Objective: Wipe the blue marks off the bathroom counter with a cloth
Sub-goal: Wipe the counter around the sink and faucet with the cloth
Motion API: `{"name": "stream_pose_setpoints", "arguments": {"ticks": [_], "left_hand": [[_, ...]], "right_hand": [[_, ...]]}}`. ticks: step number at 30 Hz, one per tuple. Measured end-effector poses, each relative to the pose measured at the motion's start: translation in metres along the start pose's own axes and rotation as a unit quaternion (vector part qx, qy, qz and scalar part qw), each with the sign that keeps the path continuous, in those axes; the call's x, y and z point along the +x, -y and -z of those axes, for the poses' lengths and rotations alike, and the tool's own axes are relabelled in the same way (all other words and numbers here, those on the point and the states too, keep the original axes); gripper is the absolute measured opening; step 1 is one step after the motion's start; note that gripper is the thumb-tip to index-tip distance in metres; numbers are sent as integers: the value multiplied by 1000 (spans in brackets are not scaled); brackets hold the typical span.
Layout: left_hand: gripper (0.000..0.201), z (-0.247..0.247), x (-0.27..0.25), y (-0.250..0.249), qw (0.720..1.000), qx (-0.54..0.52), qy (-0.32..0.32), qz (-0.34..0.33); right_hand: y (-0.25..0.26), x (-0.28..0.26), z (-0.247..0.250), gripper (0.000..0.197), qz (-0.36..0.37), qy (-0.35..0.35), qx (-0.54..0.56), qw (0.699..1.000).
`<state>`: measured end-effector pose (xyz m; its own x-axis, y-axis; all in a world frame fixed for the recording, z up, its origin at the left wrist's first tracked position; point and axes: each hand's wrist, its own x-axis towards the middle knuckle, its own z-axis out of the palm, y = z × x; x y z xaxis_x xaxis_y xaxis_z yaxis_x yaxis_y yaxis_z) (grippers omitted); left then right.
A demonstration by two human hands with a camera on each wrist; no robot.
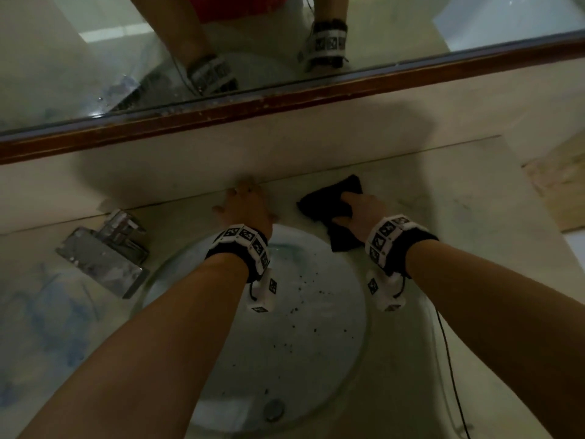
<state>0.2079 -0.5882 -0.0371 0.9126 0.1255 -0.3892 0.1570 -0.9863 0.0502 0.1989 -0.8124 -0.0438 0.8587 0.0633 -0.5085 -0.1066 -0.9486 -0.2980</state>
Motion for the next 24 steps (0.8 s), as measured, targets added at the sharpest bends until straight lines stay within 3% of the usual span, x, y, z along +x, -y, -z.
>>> {"name": "stream_pose_setpoints", "arguments": {"ticks": [4,11,24], "left_hand": [[71,1,5,2,1000,1,8,-6],[80,-1,7,2,1000,1,11,-6],[71,-1,6,-2,1000,-3,11,9]], "right_hand": [[-4,-10,-10,47,11,16,-22,1000],[12,8,-10,72,10,3,-41,999],[19,17,-7,75,42,-26,-52,997]]}}
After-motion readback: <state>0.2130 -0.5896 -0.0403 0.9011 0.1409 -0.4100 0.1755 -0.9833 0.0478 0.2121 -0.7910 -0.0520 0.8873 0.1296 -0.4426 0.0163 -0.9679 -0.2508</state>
